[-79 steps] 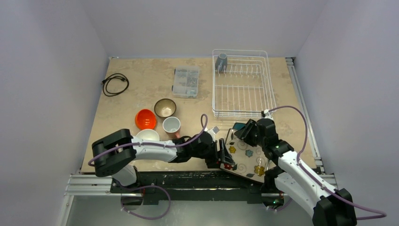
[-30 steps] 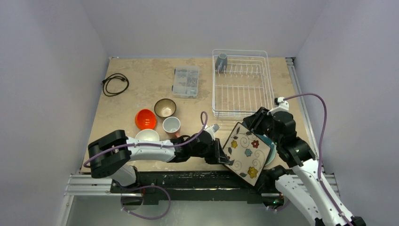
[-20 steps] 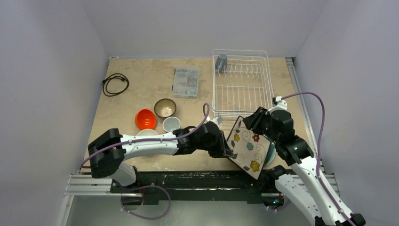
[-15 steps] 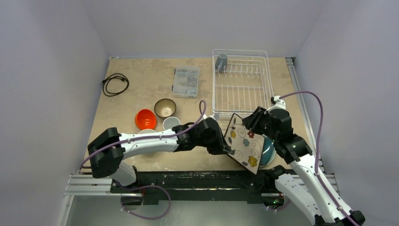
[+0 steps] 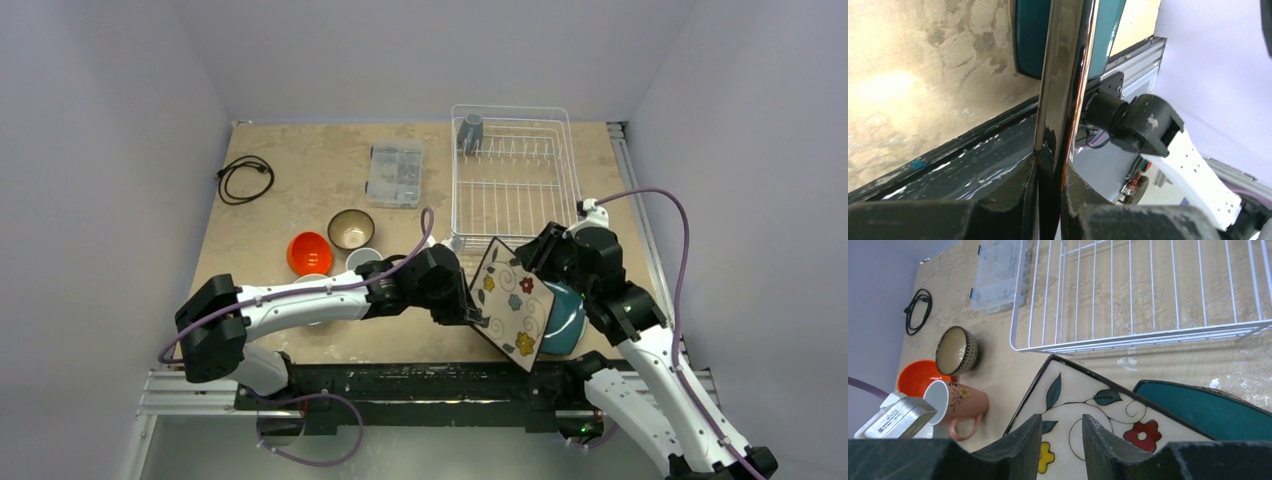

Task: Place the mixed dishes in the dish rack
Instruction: Pick up the plate at the center of the board.

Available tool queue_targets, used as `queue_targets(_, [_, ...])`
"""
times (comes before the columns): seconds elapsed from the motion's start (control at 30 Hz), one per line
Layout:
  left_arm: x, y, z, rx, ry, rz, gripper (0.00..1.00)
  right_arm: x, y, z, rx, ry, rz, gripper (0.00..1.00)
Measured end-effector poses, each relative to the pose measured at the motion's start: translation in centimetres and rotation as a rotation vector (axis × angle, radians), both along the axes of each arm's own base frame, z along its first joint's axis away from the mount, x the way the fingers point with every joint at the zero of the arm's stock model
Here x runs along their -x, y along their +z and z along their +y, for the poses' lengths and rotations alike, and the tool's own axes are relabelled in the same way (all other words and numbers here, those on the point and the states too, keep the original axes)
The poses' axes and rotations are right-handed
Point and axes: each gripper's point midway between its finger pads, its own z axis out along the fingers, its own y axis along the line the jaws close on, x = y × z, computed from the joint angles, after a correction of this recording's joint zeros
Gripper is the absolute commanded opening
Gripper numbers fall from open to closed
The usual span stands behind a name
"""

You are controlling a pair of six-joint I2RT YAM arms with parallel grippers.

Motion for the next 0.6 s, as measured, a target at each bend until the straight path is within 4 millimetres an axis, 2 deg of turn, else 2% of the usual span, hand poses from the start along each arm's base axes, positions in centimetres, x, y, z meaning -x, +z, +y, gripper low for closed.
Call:
queue_targets(0.2, [1.3,1.7,2.7,0.024,-0.093,-0.103,0.00,-0.3,0.9,0.1,0.006,0.008,-0.018,0.35])
queue_targets(0.43, [2.8,2.5,5.6,0.046,-0.174,-0.202,0.00,-0.5,0.5,0.3,0.022,0.021,-0.002,0.36])
queue_targets(0.6, [2.2,3.8,7.5,0.056,-0.195,-0.256,0.00,-0.5,1.6,0.6,0.034,0.060,-0.030,0.36])
